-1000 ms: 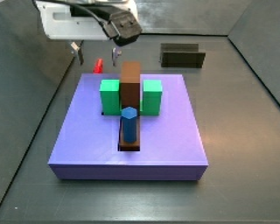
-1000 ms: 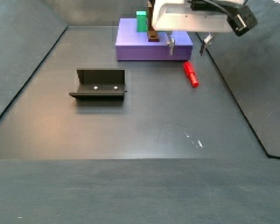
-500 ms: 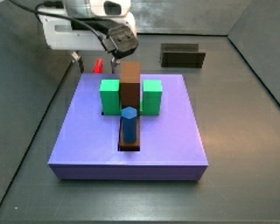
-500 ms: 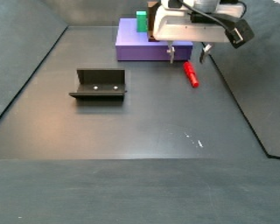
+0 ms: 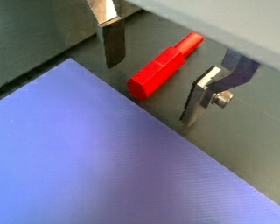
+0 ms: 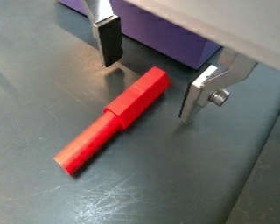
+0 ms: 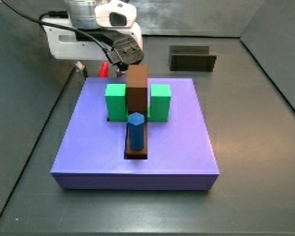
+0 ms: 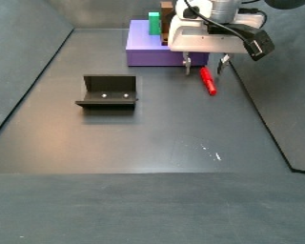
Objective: Pick up the red object. Move up. Place the red object on the fixture. Regrasp the red object. Move to above the board. Insert the red object.
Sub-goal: Pick up the red object.
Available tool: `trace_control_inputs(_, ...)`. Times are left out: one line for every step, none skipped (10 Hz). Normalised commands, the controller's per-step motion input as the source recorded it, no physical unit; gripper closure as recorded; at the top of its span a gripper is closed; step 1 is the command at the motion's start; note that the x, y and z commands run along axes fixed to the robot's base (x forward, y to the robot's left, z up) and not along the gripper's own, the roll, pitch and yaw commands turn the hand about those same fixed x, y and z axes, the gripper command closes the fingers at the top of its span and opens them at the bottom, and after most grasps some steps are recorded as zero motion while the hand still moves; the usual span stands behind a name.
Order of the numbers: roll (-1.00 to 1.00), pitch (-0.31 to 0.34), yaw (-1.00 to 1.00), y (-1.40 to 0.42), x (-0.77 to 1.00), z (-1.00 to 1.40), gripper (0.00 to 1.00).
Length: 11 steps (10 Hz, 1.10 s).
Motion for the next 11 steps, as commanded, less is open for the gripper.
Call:
trace_control_inputs(0.04, 0.000, 0.00, 0.00, 0.00, 0.00, 0.00)
trace_control_inputs(0.00, -0.006, 0.00, 0.00, -0.01, 0.00, 0.00)
trace_control_inputs(0.00, -0.033, 0.00, 0.00, -0.03, -0.01, 0.00)
trace_control_inputs(0.00, -0.047, 0.00, 0.00, -0.02, -0.07, 0.00)
trace_control_inputs(0.00, -0.033, 0.00, 0.00, -0.01, -0.04, 0.00)
trace_control_inputs(0.00, -0.010, 0.00, 0.00, -0.01, -0.04, 0.00)
trace_control_inputs(0.00, -0.030, 0.00, 0.00, -0.03, -0.06, 0.00)
trace_control_inputs(0.00, -0.063, 0.00, 0.00, -0.05, -0.13, 0.00)
trace_control_inputs(0.00, -0.080, 0.00, 0.00, -0.06, -0.15, 0.00)
trace_control_inputs(0.00, -0.073, 0.00, 0.00, -0.07, -0.13, 0.00)
trace_control_inputs(0.00, -0.073, 0.00, 0.00, -0.06, -0.13, 0.00)
